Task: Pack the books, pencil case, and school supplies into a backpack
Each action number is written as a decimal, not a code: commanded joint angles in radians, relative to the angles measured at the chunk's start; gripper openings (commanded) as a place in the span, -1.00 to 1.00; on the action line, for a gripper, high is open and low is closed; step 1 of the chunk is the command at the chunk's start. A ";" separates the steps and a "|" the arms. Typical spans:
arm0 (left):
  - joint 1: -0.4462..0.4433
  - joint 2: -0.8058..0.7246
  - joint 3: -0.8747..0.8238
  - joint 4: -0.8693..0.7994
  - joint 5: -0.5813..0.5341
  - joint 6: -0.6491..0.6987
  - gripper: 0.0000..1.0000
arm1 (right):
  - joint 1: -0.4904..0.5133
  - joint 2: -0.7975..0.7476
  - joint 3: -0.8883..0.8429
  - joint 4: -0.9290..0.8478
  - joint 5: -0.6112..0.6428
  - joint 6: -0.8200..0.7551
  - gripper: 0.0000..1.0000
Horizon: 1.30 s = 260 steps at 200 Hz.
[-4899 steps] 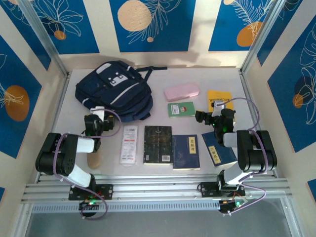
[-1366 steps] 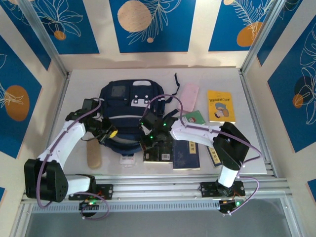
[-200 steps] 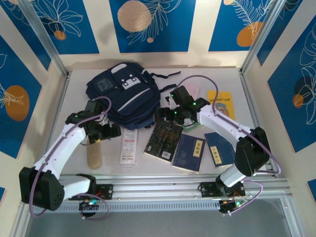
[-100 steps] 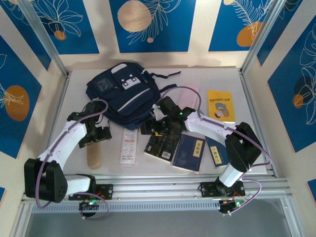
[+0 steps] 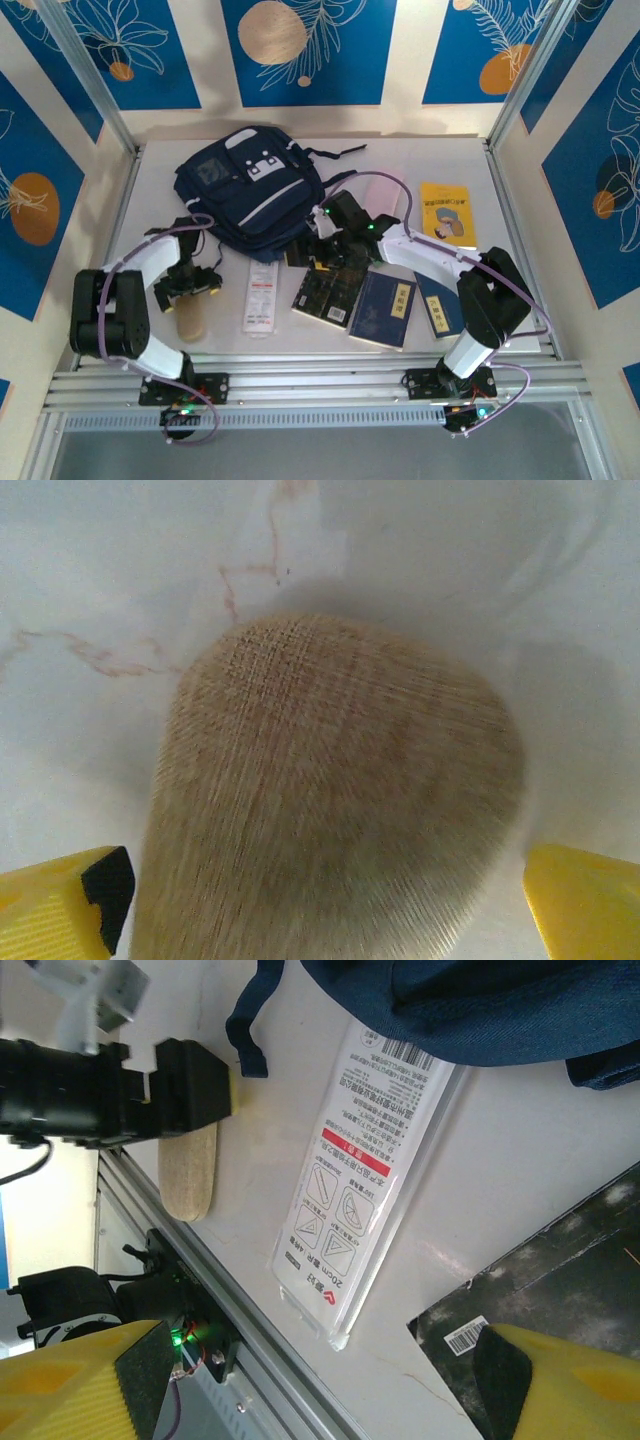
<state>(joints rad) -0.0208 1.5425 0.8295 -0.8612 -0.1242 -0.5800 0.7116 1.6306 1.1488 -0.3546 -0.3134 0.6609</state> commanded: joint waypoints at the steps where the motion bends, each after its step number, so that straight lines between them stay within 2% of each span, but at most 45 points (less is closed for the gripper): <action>1: 0.028 0.039 -0.024 0.038 0.054 -0.027 0.97 | -0.010 -0.038 -0.015 0.002 -0.031 -0.023 0.61; 31: 0.036 0.027 -0.039 0.066 0.108 -0.031 0.73 | -0.011 -0.032 -0.009 -0.001 -0.030 -0.026 0.60; 65: 0.051 0.011 -0.046 0.077 0.152 -0.033 0.20 | -0.008 -0.020 0.007 -0.006 -0.032 -0.018 0.58; 87: 0.053 -0.005 -0.046 0.074 0.170 -0.035 -0.04 | 0.000 -0.014 0.027 -0.026 -0.023 -0.026 0.58; 148: 0.054 -0.159 -0.037 0.028 0.272 -0.109 -0.06 | 0.006 -0.030 0.012 -0.017 -0.036 0.008 0.59; 185: 0.053 -0.278 0.012 -0.061 0.312 -0.241 -0.07 | 0.006 -0.041 -0.027 0.075 -0.090 0.090 0.59; 212: 0.053 -0.329 0.039 -0.110 0.393 -0.378 -0.14 | 0.014 -0.036 -0.082 0.233 -0.143 0.196 0.60; 237: 0.050 -0.422 0.033 -0.071 0.473 -0.533 -0.16 | 0.028 -0.012 -0.162 0.492 -0.181 0.310 0.57; 260: 0.043 -0.461 0.088 -0.080 0.494 -0.599 -0.18 | 0.084 -0.001 -0.185 0.654 -0.150 0.285 0.62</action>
<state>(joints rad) 0.0223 1.1183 0.8440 -0.9070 0.2928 -1.0359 0.7429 1.6173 0.9802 0.0486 -0.4374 0.9085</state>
